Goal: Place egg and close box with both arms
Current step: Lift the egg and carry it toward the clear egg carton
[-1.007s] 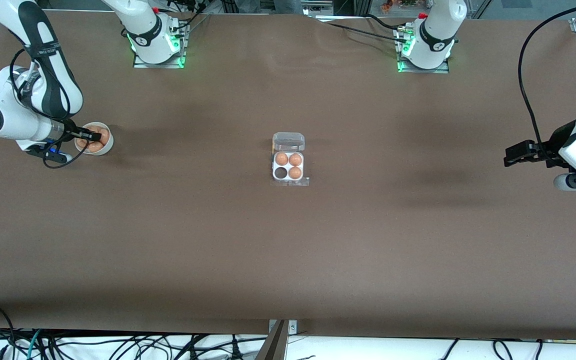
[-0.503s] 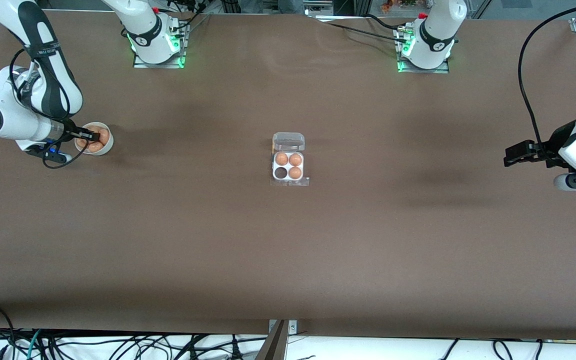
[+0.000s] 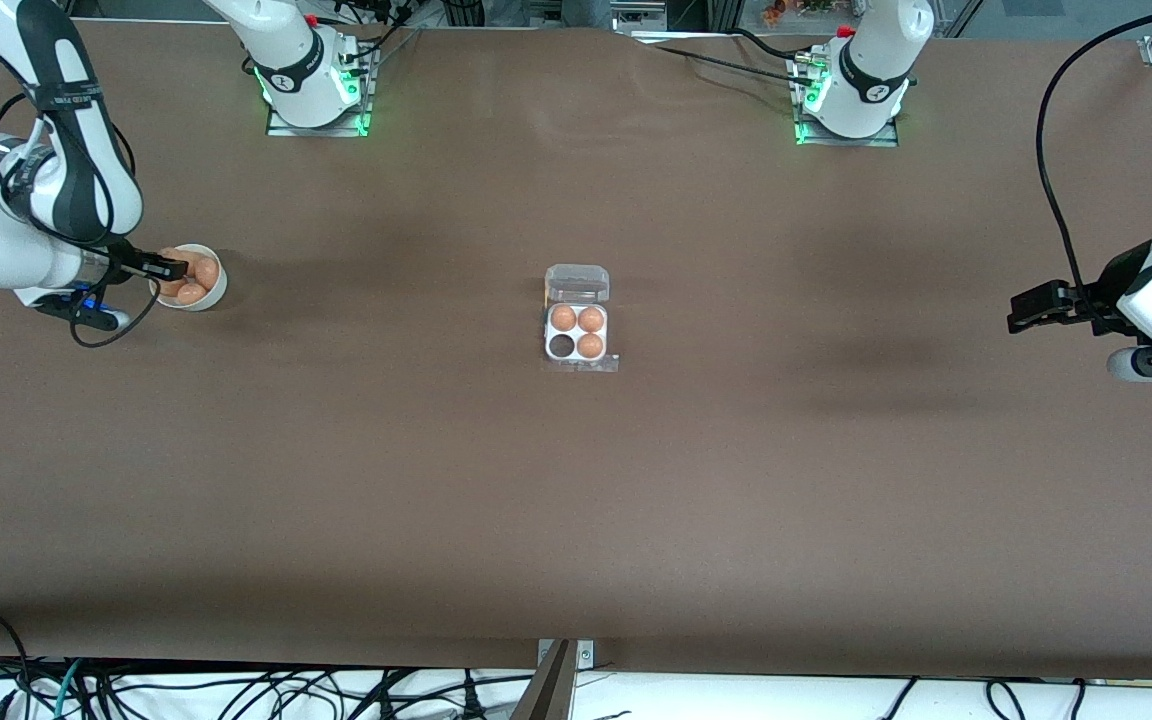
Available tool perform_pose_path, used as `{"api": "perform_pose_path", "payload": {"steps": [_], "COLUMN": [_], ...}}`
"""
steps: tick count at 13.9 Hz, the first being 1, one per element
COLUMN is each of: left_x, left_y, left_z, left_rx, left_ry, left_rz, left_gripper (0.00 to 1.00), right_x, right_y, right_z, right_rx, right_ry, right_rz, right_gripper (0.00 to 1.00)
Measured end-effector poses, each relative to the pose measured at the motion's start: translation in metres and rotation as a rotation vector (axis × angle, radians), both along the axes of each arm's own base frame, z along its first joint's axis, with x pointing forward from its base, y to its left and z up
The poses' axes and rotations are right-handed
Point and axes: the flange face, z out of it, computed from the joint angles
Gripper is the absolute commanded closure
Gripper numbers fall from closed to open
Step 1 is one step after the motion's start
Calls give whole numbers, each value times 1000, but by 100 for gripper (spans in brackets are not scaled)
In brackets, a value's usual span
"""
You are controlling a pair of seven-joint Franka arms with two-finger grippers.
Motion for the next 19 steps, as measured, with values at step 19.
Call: {"api": "perform_pose_path", "payload": {"steps": [19], "left_x": [0], "left_y": [0], "left_z": [0], "left_rx": [0], "left_ry": [0], "left_rz": [0], "left_gripper": [0], "right_x": [133], "right_y": [321], "right_z": [20], "right_rx": [377], "right_ry": [264], "right_rz": [-549], "right_gripper": [57]}}
